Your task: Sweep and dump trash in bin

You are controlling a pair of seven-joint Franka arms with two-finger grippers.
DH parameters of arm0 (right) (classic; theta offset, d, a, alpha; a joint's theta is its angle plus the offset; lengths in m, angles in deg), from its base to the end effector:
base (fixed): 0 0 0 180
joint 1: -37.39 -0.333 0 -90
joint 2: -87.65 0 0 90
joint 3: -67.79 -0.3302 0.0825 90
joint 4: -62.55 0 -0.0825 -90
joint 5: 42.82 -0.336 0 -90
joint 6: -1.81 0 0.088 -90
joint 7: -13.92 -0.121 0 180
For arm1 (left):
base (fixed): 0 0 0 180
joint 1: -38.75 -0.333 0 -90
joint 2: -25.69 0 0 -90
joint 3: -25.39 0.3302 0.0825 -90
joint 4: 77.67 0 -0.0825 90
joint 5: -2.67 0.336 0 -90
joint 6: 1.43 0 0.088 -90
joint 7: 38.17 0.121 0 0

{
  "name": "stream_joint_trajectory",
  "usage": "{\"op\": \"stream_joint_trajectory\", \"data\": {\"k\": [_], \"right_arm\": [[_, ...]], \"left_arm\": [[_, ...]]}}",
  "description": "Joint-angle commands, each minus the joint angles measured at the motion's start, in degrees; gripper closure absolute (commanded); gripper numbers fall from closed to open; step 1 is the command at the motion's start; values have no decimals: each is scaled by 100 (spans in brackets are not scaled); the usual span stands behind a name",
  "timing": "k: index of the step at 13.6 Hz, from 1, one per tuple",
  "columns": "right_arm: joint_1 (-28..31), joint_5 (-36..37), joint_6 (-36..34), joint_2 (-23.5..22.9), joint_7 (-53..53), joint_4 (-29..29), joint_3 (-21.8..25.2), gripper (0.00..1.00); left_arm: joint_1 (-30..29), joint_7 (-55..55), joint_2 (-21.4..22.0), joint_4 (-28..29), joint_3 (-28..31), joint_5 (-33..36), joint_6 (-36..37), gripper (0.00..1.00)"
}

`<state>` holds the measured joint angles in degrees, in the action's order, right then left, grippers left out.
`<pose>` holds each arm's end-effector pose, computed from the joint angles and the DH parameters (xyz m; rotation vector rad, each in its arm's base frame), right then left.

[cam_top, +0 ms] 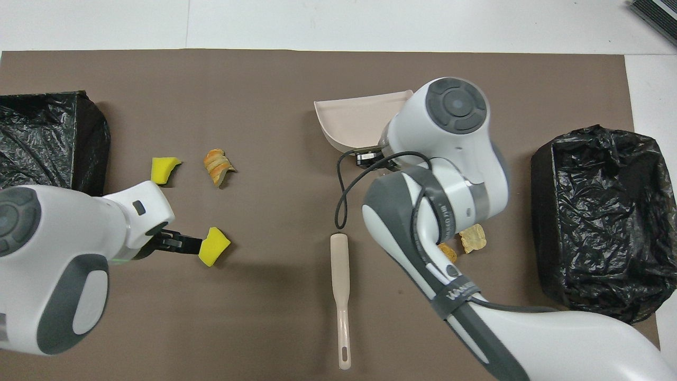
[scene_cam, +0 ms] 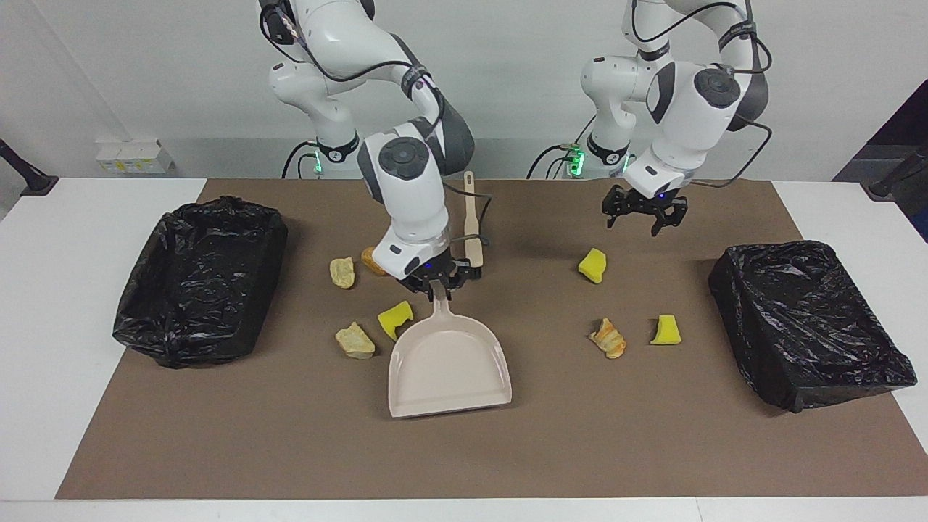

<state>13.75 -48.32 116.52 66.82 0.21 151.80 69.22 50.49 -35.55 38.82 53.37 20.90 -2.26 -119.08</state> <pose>0.5853 0.2489 0.4612 -3.0346 -0.1727 -0.0796 0.4094 -0.1267 0.4673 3.0525 -0.4407 -0.0180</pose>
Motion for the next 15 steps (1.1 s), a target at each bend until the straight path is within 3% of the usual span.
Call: {"op": "stream_joint_trajectory", "data": {"k": [1,4,10,13,15], "right_arm": [[429,-57,-334,316,1234,84,-46,100],[624,39,-424,387,2098,119,-37,100],[1089,172,-511,369,5418,146,-28,100],[1301,242,-1036,395,7035,146,-19,100],[1283,444,-1206,492,7443,250,-37,100]], "left_arm": [[669,-610,410,527,62,-88,-328,0],[1626,-1412,252,614,71,-96,-670,0],[3543,-3645,-529,782,71,-132,-1970,0],[4080,-4249,-925,721,62,-123,-2297,0],[4230,-4594,-926,720,54,-114,-2289,0]]}}
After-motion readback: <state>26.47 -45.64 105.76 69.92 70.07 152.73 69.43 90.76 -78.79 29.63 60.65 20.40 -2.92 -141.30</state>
